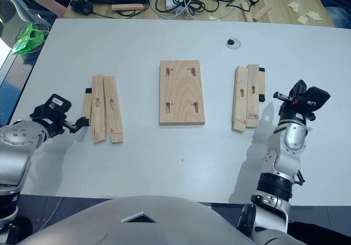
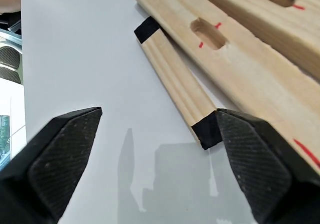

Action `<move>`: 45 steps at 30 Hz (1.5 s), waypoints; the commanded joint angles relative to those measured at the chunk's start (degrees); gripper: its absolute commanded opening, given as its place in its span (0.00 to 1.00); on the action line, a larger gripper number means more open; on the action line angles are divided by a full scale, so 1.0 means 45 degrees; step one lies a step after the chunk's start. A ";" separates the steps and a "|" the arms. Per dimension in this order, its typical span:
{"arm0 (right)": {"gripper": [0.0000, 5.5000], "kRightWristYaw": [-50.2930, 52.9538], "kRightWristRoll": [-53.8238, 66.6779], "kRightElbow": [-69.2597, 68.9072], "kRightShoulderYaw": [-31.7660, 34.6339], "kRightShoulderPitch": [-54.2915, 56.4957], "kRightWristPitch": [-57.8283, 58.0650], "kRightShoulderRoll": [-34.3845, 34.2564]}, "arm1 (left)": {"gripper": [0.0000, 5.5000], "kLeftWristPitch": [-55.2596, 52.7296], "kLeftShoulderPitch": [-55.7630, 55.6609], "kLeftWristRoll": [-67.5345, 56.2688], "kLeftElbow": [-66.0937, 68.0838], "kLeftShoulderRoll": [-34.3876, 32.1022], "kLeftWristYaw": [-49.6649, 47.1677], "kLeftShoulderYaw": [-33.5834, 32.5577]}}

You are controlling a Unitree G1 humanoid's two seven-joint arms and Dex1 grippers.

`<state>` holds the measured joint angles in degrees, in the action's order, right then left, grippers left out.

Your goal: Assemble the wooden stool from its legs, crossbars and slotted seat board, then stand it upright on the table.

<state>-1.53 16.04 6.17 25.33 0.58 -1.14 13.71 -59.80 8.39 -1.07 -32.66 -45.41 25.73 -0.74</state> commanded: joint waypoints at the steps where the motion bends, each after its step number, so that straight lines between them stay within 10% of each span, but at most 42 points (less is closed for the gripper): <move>1: 0.00 0.0306 0.0365 -0.0505 0.0280 0.0255 0.0421 -0.0054 | 0.77 -0.0037 0.0328 0.0128 -0.0292 -0.0460 0.0173 0.0341; 15: 0.00 0.0968 0.1178 -0.2083 0.0331 0.0750 0.1663 -0.0170 | 0.77 0.0079 -0.0356 0.0415 0.0268 0.0296 -0.0320 0.1924; 29: 0.00 0.0925 0.1169 -0.1992 -0.0002 0.1500 0.1731 -0.0418 | 0.77 -0.4767 -0.1554 -0.1241 0.1672 0.4627 -0.1580 -0.0741; 45: 0.00 0.0944 0.1377 -0.1983 0.0149 0.2235 0.2004 -0.0419 | 0.32 -0.5315 -0.1813 -0.1562 0.2120 0.5624 -0.2428 -0.1087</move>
<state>2.18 21.65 -2.47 25.96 9.33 6.94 11.99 -80.46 -1.60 -8.25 -25.69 -21.06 15.85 -6.16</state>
